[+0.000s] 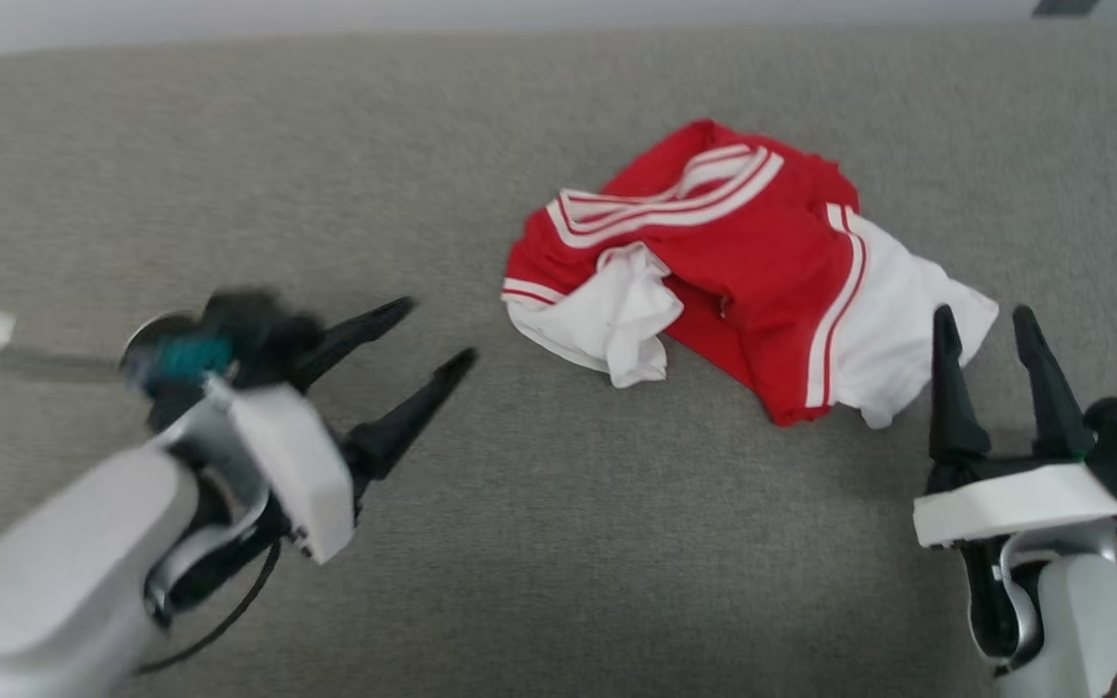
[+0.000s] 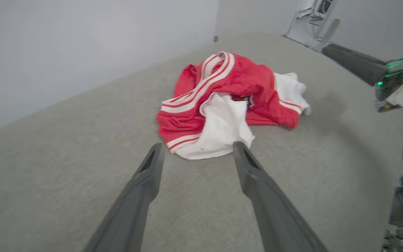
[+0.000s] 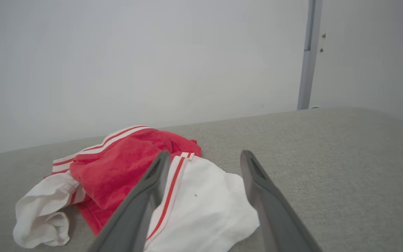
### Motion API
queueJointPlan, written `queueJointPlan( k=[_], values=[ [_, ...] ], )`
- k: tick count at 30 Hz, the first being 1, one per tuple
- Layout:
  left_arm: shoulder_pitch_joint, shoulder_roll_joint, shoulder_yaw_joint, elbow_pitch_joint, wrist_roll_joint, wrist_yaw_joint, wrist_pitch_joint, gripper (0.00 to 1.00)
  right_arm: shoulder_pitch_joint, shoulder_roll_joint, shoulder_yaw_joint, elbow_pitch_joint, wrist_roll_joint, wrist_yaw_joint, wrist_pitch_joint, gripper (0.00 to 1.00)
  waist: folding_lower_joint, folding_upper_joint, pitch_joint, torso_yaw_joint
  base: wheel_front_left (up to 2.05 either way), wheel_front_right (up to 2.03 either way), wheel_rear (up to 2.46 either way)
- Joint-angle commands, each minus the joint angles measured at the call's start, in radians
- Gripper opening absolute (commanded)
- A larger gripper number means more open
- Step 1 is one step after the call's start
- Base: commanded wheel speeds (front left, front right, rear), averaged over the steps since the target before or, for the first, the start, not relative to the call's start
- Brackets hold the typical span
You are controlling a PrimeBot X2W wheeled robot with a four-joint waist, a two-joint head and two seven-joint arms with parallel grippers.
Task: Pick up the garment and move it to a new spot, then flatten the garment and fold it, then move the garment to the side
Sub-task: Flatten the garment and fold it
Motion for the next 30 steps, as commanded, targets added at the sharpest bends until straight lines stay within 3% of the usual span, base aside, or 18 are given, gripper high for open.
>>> queueJointPlan(
  k=[1, 6, 11, 17, 25, 26, 27, 28, 29, 30],
  values=[
    [-0.037, 0.008, -0.016, -0.012, -0.041, 0.002, 0.022, 1.00, -0.011, -0.001, 0.004, -0.006, 0.011, 0.000, -0.002, 1.00, 0.0000, 0.0000, 0.050, -0.038, 0.00, 0.00, 0.00],
    [-0.293, 0.109, -0.256, -0.117, -0.305, 0.002, 0.242, 1.00, -0.048, -0.001, 0.029, -0.018, 0.060, 0.000, -0.002, 1.00, 0.0000, 0.0000, 0.129, -0.104, 0.00, 0.00, 0.00],
    [-0.485, 0.151, -0.379, -0.128, -0.412, 0.002, 0.363, 1.00, -0.065, -0.001, 0.055, -0.020, 0.120, 0.000, -0.002, 1.00, 0.0000, 0.0000, 0.180, -0.169, 0.00, 0.00, 0.00],
    [-0.592, 0.153, -0.430, -0.082, -0.471, 0.002, 0.415, 1.00, -0.072, -0.001, 0.073, -0.023, 0.164, 0.000, -0.002, 1.00, 0.0000, 0.0000, 0.205, -0.230, 0.00, 0.00, 0.00],
    [-0.581, 0.144, -0.445, -0.022, -0.467, 0.002, 0.422, 1.00, -0.074, -0.001, 0.076, -0.034, 0.181, 0.000, -0.002, 1.00, 0.0000, 0.0000, 0.218, -0.259, 0.00, 0.00, 0.00],
    [-0.575, 0.142, -0.445, -0.019, -0.465, 0.002, 0.427, 0.85, -0.074, -0.001, 0.073, -0.035, 0.179, 0.000, -0.002, 1.00, 0.0000, 0.0000, 0.220, -0.257, 0.00, 0.00, 0.00],
    [-0.570, 0.139, -0.445, -0.016, -0.465, 0.002, 0.429, 0.47, -0.076, -0.001, 0.071, -0.035, 0.178, 0.000, -0.002, 1.00, 0.0000, 0.0000, 0.221, -0.255, 0.00, 0.00, 0.00],
    [-0.567, 0.135, -0.444, -0.013, -0.466, 0.002, 0.428, 0.33, -0.078, -0.001, 0.072, -0.036, 0.175, 0.000, -0.002, 1.00, 0.0000, 0.0000, 0.221, -0.253, 0.00, 0.00, 0.00],
    [-0.564, 0.131, -0.444, -0.010, -0.463, 0.002, 0.426, 0.00, -0.079, -0.001, 0.072, -0.036, 0.172, 0.000, -0.002, 1.00, 0.0000, 0.0000, 0.222, -0.249, 0.00, 0.00, 0.00],
    [-0.562, 0.127, -0.445, -0.007, -0.460, 0.002, 0.423, 0.00, -0.080, -0.001, 0.073, -0.037, 0.170, 0.000, -0.002, 1.00, 0.0000, 0.0000, 0.223, -0.246, 0.00, 0.00, 0.00]
  ],
)
